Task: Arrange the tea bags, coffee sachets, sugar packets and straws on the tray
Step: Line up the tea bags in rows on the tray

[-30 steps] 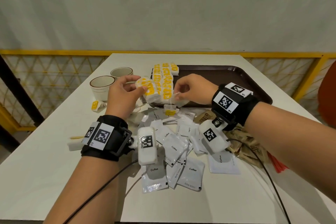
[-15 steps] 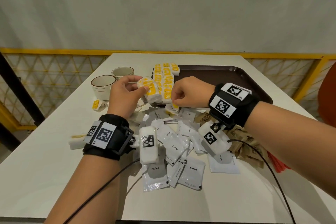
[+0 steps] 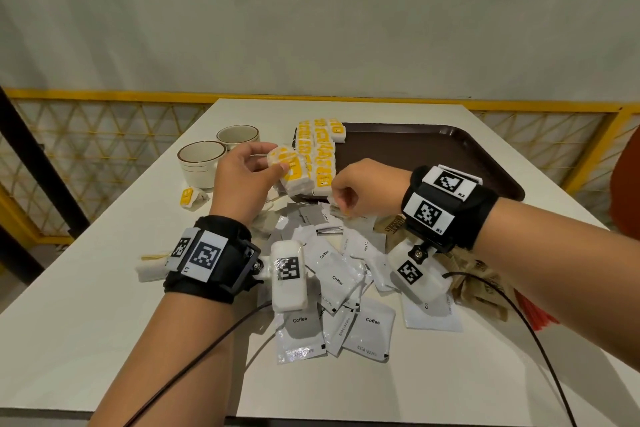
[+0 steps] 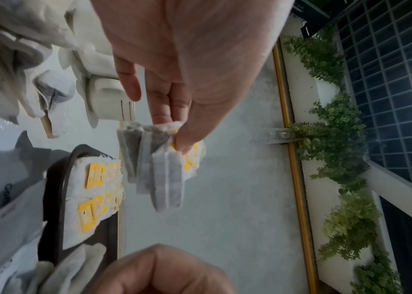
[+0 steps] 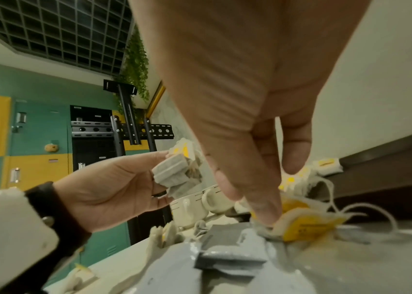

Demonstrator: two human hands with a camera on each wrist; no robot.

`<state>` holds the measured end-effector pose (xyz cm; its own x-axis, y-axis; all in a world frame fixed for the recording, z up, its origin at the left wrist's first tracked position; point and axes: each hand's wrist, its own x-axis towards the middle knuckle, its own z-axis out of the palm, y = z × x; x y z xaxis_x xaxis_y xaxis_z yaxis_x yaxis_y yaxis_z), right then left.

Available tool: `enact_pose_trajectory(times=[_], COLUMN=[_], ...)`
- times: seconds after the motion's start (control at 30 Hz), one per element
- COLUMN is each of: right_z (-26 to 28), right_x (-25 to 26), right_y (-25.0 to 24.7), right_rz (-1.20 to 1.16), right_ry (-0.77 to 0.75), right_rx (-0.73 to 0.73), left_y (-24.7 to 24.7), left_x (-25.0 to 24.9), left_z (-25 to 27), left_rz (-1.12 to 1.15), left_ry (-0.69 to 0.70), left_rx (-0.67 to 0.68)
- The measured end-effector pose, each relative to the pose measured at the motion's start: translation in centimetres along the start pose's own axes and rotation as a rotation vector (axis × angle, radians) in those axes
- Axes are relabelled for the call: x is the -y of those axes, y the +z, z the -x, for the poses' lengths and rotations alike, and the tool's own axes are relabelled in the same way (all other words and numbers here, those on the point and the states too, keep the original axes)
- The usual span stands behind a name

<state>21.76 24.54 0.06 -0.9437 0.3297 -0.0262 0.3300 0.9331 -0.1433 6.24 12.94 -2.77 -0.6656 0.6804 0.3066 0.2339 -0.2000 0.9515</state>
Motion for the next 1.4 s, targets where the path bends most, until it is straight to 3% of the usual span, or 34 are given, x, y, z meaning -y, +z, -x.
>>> enact_pose_trajectory(times=[0.17,0.53,0.73,0.93,1.2,1.4], right_z=[0.1,0.7,-0.2,-0.6,-0.4,-2.0], right_x=[-0.8,-2.3,-2.0,-2.0,-2.9,-5.4], right_y=[-0.5,0.3,1.4,1.6,-0.2,-3.3], right_rz=[-0.007,0.063,0.064,0.052,-0.261,-0.486], right_ry=[-0.005,0.085,0.161,0.143,0.168,0.22], right_rx=[-0.103,0.096,0.094,0.011,-0.199,-0.259], left_y=[0.0,0.2,0.1,0.2,0.2,0.2], left_x=[0.0,0.1,0.0,0.0,0.3,0.9], left_z=[0.0,0.0,0.1,0.1,0.0,0.0], left_rz=[0.011,-0.027,-0.014,-0.01,-0.018,-0.015], left_ry=[-0.005,0.003,0.004,-0.002,-0.017,-0.047], left_rx=[0.004,0.004,0.008,0.009,0.016,0.019])
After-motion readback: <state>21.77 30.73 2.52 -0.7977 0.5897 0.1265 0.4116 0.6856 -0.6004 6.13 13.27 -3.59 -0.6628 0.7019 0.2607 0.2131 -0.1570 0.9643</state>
